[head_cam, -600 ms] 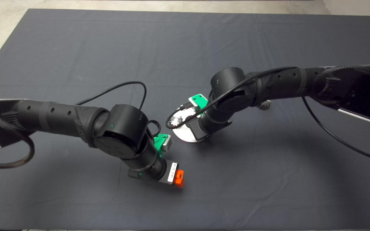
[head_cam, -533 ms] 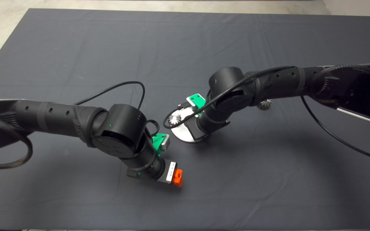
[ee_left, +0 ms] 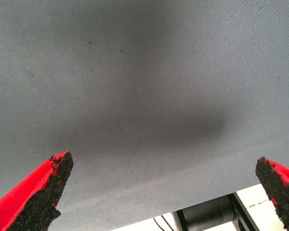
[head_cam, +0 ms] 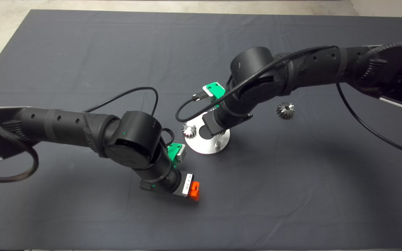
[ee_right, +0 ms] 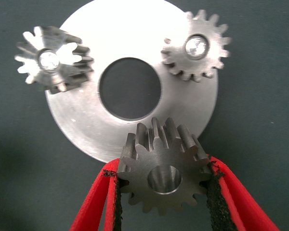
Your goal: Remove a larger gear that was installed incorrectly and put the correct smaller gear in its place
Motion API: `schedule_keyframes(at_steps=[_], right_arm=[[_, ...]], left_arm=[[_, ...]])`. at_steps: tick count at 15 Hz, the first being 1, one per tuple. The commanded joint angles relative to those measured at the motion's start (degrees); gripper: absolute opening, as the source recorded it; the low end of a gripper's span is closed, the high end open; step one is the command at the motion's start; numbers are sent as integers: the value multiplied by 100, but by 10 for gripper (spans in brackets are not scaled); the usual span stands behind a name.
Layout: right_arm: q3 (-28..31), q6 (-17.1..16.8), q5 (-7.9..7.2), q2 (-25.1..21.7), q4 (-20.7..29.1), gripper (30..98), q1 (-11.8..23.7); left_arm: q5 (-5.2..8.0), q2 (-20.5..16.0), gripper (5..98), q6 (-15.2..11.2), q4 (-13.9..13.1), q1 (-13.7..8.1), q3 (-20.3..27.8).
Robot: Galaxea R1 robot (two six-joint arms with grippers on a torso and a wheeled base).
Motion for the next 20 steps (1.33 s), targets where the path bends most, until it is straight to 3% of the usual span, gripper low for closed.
schedule_keyframes(at_steps=[1, 4, 11, 14, 20], right_arm=[[211, 47, -482, -112, 64, 359, 210], [211, 47, -482, -165, 64, 360, 200], [-359, 30, -498, -95, 354, 363, -282], [-439, 12, -499, -95, 433, 363, -283], [-457, 3, -499, -68, 469, 363, -283]], left_arm=[[19, -13, 977, 30, 40, -92, 11], [19, -13, 977, 22, 40, -92, 28], [10, 21, 977, 13, 40, -92, 20], [-78, 31, 977, 21, 40, -100, -24], [-78, 92, 977, 30, 40, -101, -59]])
